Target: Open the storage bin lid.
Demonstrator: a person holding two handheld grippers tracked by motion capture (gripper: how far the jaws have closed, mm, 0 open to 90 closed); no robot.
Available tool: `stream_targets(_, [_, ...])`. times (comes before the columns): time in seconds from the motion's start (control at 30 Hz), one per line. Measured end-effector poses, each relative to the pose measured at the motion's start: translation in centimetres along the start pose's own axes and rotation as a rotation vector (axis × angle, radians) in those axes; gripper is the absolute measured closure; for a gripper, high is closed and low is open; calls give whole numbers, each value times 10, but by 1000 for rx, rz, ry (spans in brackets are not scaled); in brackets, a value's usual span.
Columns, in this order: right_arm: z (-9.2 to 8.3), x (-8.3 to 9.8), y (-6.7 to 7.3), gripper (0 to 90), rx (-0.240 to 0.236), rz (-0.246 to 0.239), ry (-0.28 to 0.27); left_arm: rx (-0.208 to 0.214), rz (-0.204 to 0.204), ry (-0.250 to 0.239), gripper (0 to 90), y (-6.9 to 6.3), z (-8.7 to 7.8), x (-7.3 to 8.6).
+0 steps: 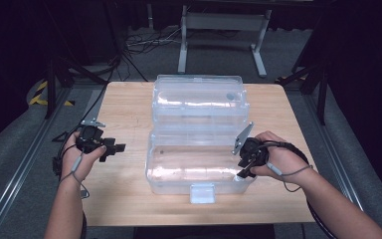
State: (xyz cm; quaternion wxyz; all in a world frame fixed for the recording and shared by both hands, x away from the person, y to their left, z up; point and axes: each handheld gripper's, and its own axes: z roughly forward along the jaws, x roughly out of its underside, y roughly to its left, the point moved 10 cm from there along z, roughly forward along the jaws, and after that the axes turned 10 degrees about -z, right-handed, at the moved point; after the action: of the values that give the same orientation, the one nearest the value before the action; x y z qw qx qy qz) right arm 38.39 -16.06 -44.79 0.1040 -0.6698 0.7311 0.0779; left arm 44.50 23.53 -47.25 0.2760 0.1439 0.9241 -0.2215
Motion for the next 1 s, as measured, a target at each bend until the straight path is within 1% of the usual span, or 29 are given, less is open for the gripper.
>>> stream_targets(0.13, [-9, -5, 4, 611, 2, -1, -23, 0, 1, 1, 441, 0, 0, 0])
stream_targets(0.2, [-10, -6, 5, 610, 0, 0, -28, -2, 2, 1, 441, -1, 0, 0])
stream_targets(0.33, [-13, -11, 12, 602, -8, -17, -34, 5, 10, -2, 439, -4, 0, -1])
stream_targets(0.43, [-12, -16, 19, 600, -22, -46, -35, 2, 13, -1, 438, -5, 0, -2])
stream_targets(0.53, [-9, -19, 24, 600, -37, -62, -26, 4, 16, 4, 438, -5, 0, -1])
stream_targets(0.6, [-7, -19, 25, 602, -41, -70, -19, 3, 16, 6, 437, -5, 1, -1])
stream_targets(0.67, [-2, -21, 27, 606, -53, -80, -15, 6, 16, 6, 438, -6, 1, -1])
stream_targets(0.77, [7, -22, 30, 606, -71, -81, 2, 8, 19, 4, 438, -6, 0, -1])
stream_targets(0.8, [10, -22, 30, 607, -74, -91, 4, 8, 19, 5, 437, -6, 0, -1])
stream_targets(0.83, [13, -23, 31, 609, -77, -88, 11, 8, 18, 6, 438, -6, 0, -1])
stream_targets(0.87, [15, -22, 31, 610, -80, -100, 16, 10, 19, 6, 438, -7, 0, -1])
stream_targets(0.93, [20, -22, 33, 613, -87, -97, 28, 17, 19, 6, 439, -7, 0, -2])
stream_targets(1.0, [24, -23, 33, 616, -87, -106, 34, 35, 18, 8, 451, -9, 0, -2])
